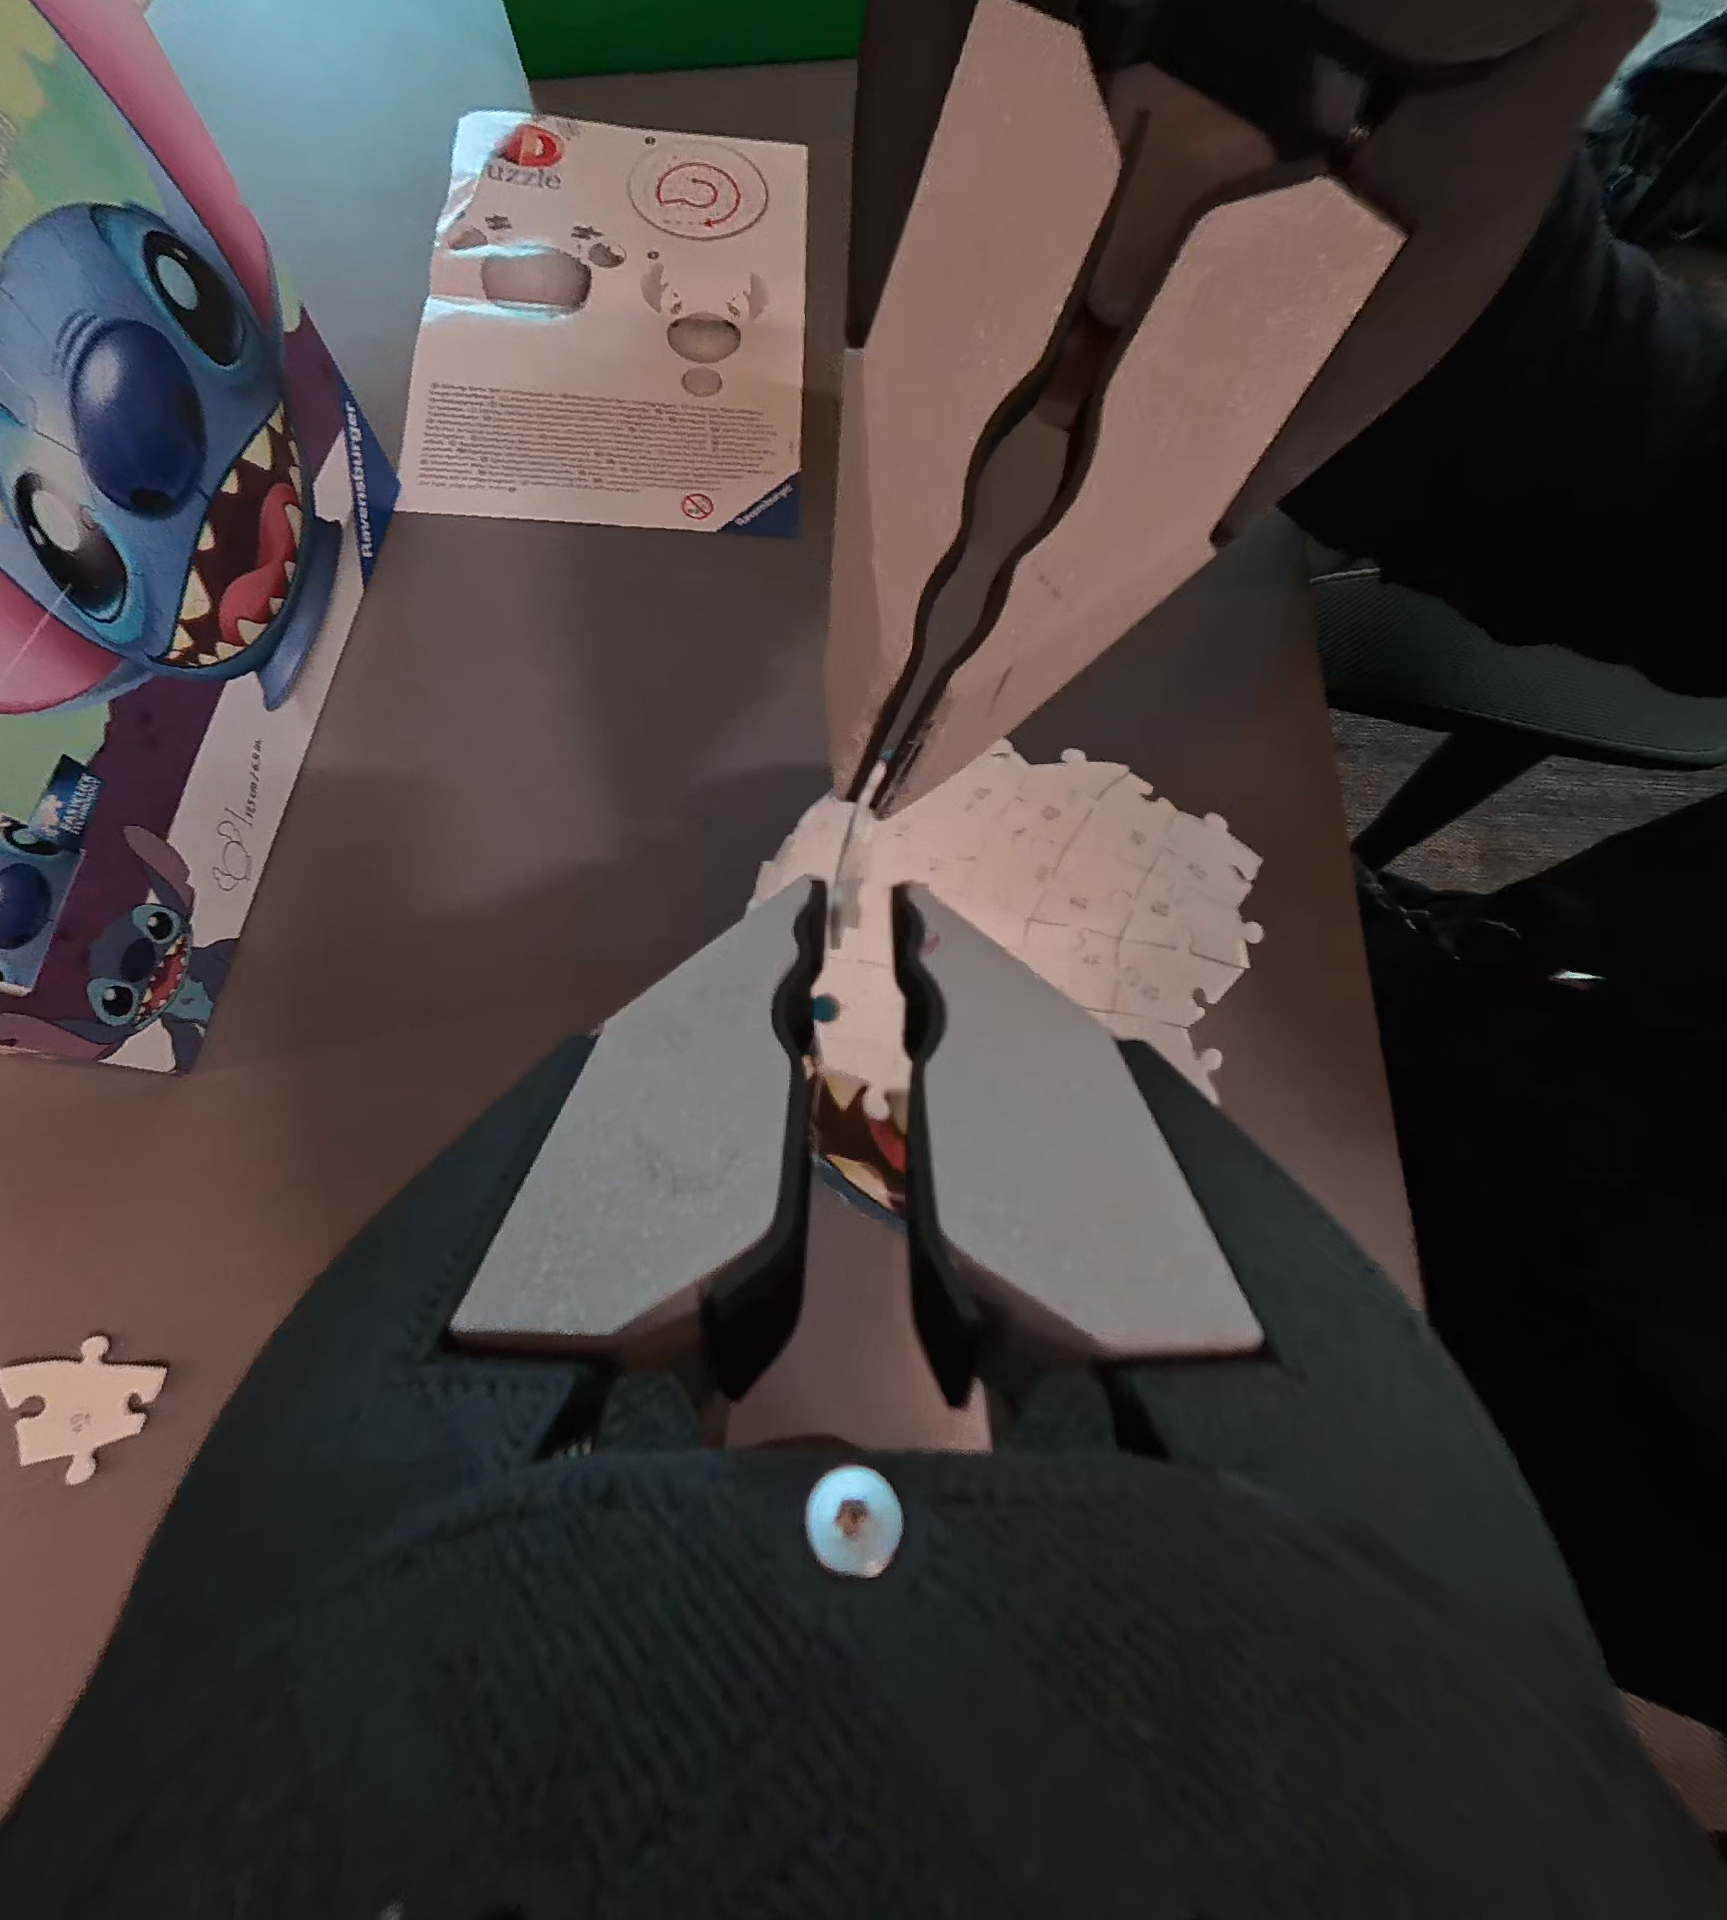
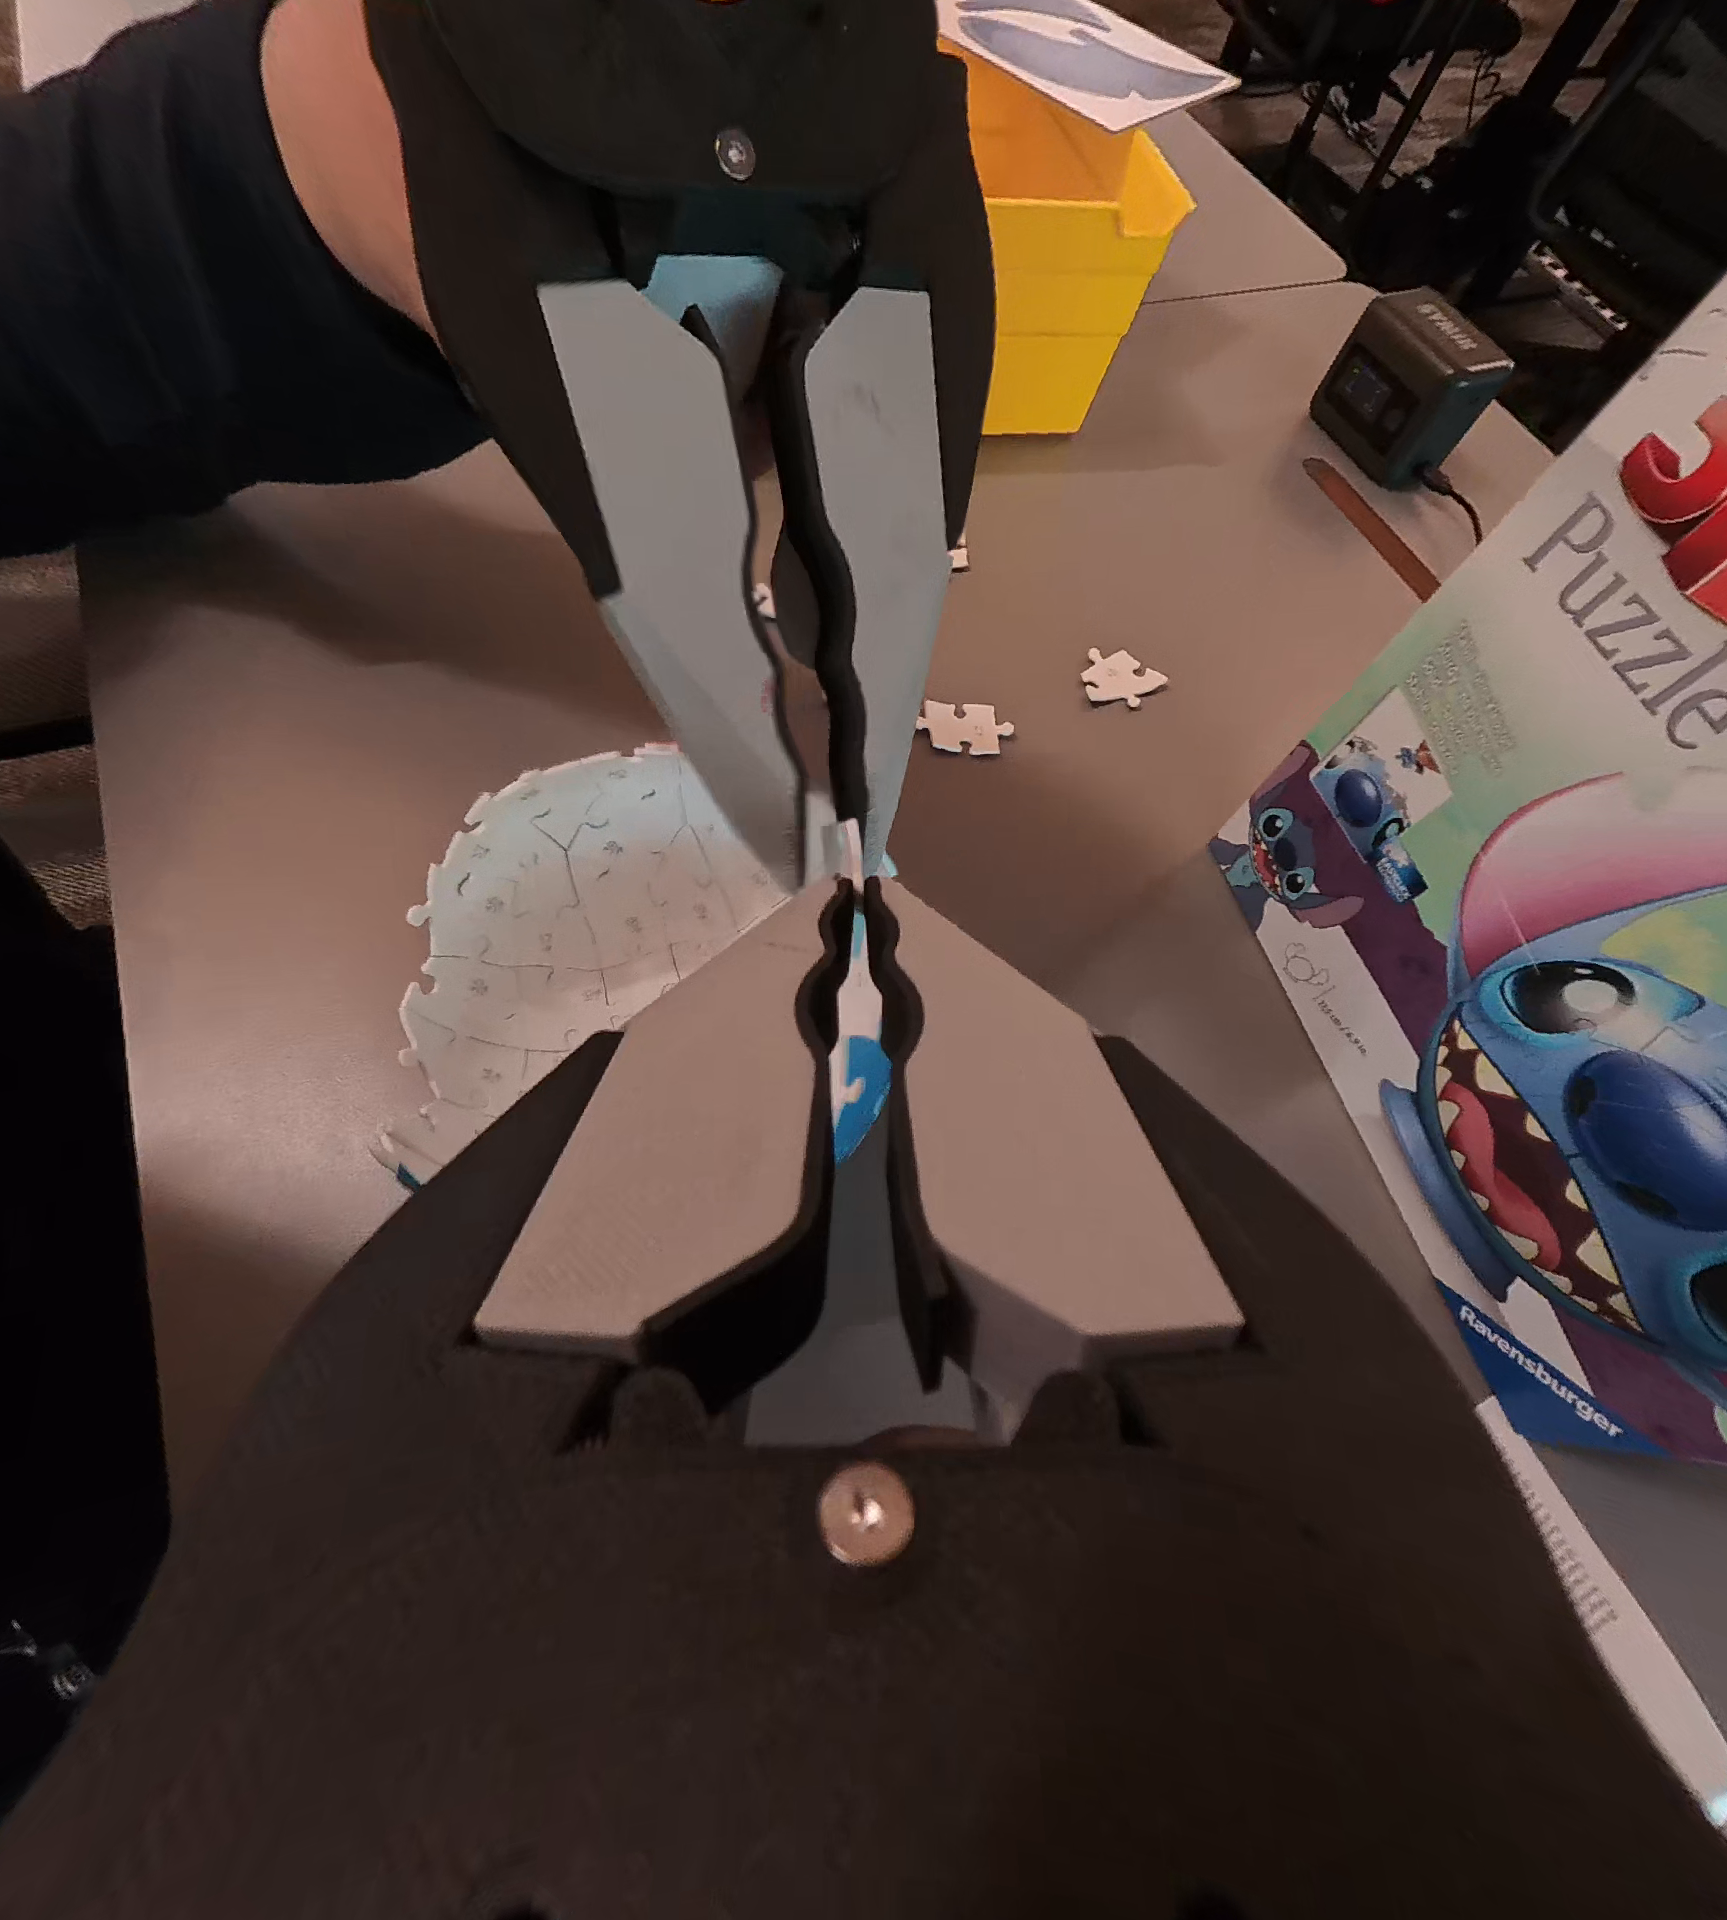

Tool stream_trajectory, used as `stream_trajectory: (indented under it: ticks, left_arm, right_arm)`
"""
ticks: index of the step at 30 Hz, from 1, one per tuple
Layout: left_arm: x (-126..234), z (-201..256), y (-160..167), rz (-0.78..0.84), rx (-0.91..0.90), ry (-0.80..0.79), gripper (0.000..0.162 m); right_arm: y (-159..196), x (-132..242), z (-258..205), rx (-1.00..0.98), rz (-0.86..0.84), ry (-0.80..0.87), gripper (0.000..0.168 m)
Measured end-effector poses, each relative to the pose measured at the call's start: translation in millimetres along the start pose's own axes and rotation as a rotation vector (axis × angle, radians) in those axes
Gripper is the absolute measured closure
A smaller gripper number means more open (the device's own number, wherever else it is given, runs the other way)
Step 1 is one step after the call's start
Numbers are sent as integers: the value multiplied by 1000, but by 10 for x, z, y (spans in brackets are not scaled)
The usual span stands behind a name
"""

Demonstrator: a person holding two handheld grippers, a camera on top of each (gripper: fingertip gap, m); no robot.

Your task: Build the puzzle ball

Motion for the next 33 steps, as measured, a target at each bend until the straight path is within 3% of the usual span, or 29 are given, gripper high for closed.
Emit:
stream_trajectory:
  ticks: [2,9,15,24,33]
  left_arm:
    - [52,34,-25,18,40,64,136]
    - [452,-220,-89,150,219,154,109]
    - [387,-395,-3,234,441,378,81]
    - [148,-253,64,87,354,406,77]
    - [167,-297,143,87,366,464,79]
  right_arm:
    - [22,-10,-21,21,-10,16,168]
    - [73,-81,-147,121,-30,79,168]
    - [216,-243,-206,225,-133,135,168]
    - [239,-355,-264,366,-215,233,168]
    - [244,-439,-243,374,-249,223,168]
Point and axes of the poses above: each gripper's, where its closed fingertips meet, x back along the fingers, y out of its underside, z = x × y across the jaws, the point moved 7 cm from there along x, back along the fingers, and after that the axes turned 13 degrees about z, right-handed, at the moved point
